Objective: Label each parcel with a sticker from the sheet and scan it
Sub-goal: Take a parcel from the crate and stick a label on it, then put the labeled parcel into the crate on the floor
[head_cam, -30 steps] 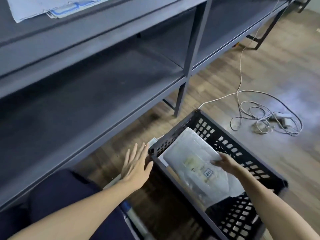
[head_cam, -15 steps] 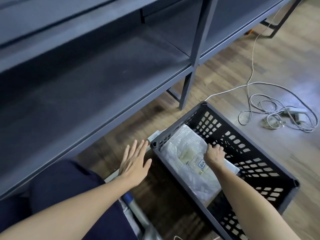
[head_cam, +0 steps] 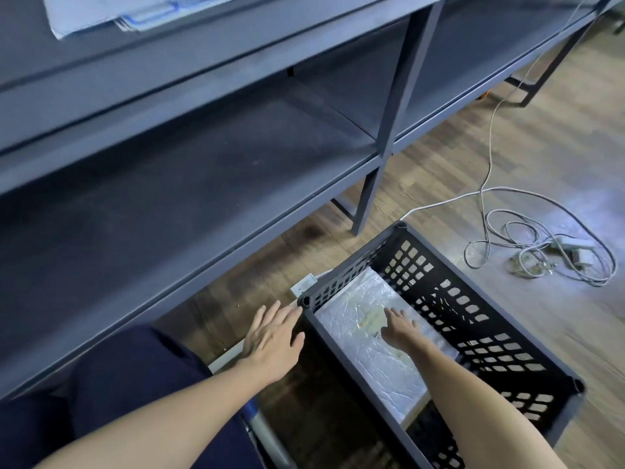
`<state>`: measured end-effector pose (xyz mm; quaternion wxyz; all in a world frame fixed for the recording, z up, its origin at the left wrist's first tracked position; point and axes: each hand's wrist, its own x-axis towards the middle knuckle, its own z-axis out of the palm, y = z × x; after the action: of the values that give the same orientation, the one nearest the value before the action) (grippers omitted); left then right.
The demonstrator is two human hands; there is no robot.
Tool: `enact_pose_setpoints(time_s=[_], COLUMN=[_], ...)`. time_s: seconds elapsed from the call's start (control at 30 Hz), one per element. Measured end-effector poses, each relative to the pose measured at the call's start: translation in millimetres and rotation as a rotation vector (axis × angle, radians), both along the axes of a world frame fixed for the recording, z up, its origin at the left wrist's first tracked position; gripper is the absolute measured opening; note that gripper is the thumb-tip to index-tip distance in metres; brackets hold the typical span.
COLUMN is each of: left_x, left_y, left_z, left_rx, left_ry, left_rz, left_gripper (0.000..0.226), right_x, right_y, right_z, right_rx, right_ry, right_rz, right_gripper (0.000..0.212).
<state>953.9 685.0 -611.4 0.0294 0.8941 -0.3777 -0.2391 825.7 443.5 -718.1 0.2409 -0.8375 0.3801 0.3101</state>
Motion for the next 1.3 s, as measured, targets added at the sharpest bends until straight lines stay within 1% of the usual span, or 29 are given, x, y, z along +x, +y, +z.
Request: enact_pose_setpoints(time_s=[0.13,0.23,0.4,0.57,0.67,0.77,0.93,1.07,1.2,1.3], left_x=[6.3,8.4,14.0,23.2,32.9,50.2,90.9,118.1,144.2,161.0], left_y=[-0.5,-2.3,-15.9,-39.9,-49.1,-44.7,-7.9,37.8,95.6,149.0], left_z=[5.7,14.8,45.3,105.2,155.3,210.5,296.5,349.2,378.9,387.8], left_rx=[0.001,-0.023,-0.125,-0.276,-0.394,-0.512,-0.612,-0.696,-0.634,-0.528], left_ry=[0.004,0.005,-0.007,-0.063,-0.119,-0.202,-0.409,-0.571,-0.676,-0.73], left_rz=[-0.004,-0.012,-0.065,-0.148,-0.173,-0.168,-0.107,-0.013,0.116,0.245], left_gripper=[0.054,0.055,0.055,0.056,0.057,0.057,0.054,0.049,0.046,0.046], right_x=[12.6,19.1,30.8,50.0,65.7,89.8,141.9,193.1,241.3,272.4], right_y=[8.3,14.1,9.3,-18.8,-30.3,-24.6,15.1,71.2,143.1,201.6], right_z=[17.3,35.7,84.6,170.1,234.9,304.9,414.4,475.0,504.4,515.8], right_rx=[-0.041,-0.073,-0.239,-0.418,-0.528,-0.616,-0.716,-0.748,-0.722,-0.674], right_ry=[-0.1,-0.14,-0.162,-0.234,-0.294,-0.381,-0.619,-0.722,-0.814,-0.868], right_rz=[-0.022,-0.059,-0.053,-0.067,-0.081,-0.068,0.005,0.106,0.278,0.408], right_gripper=[0.065,0.061,0.056,0.052,0.051,0.052,0.039,0.042,0.04,0.043])
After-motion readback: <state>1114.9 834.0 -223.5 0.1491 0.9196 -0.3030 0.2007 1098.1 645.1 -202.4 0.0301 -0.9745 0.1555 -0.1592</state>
